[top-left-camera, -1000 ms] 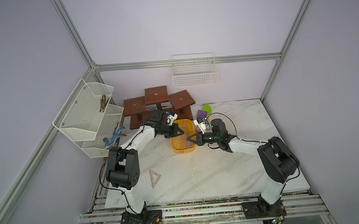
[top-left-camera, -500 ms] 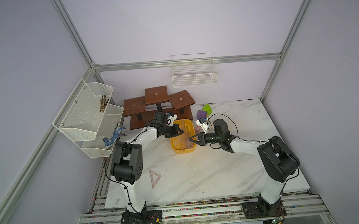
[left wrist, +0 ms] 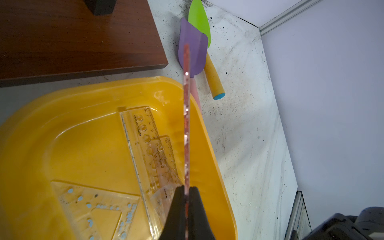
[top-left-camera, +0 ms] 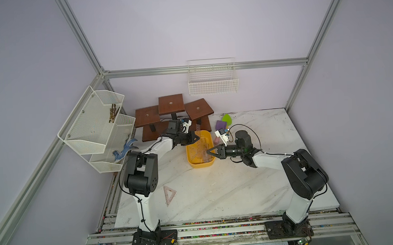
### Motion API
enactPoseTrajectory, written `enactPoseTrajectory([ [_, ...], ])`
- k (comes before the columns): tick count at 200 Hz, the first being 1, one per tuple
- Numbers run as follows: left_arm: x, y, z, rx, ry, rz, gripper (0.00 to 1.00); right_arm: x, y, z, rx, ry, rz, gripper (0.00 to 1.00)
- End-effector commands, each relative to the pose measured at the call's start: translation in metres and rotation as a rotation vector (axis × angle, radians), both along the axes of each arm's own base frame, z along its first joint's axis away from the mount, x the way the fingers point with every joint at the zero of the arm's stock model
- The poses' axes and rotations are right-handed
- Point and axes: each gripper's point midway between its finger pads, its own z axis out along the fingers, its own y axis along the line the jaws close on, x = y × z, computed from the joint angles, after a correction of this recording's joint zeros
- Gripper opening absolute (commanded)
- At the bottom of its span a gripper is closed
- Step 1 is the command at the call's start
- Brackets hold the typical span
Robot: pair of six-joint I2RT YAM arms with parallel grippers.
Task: Put the scattered rulers into the storage box
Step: Place the ruler in the storage box.
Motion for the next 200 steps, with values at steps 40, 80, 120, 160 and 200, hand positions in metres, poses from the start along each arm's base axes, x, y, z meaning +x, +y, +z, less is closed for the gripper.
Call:
enactPoseTrajectory([
  [40,-0.008,0.004,-0.016,-0.028,0.034,0.046,0.00,0.000,-0.005,0.011,0.032,-0.028,0.004,0.07],
  [80,-0.017,0.008,-0.029,-0.001,0.058,0.062,0.03,0.001,-0.004,0.013,0.047,-0.027,0.006,0.07],
  [120,-0.019,0.008,-0.037,0.005,0.078,0.060,0.13,-0.001,-0.005,0.015,0.049,-0.030,0.007,0.07],
  [160,-0.021,0.009,-0.040,0.004,0.095,0.070,0.31,0.000,-0.006,0.016,0.052,-0.029,0.006,0.07],
  [200,-0.016,0.012,-0.008,0.008,0.042,0.095,0.36,-0.001,-0.006,0.017,0.053,-0.028,0.009,0.07],
])
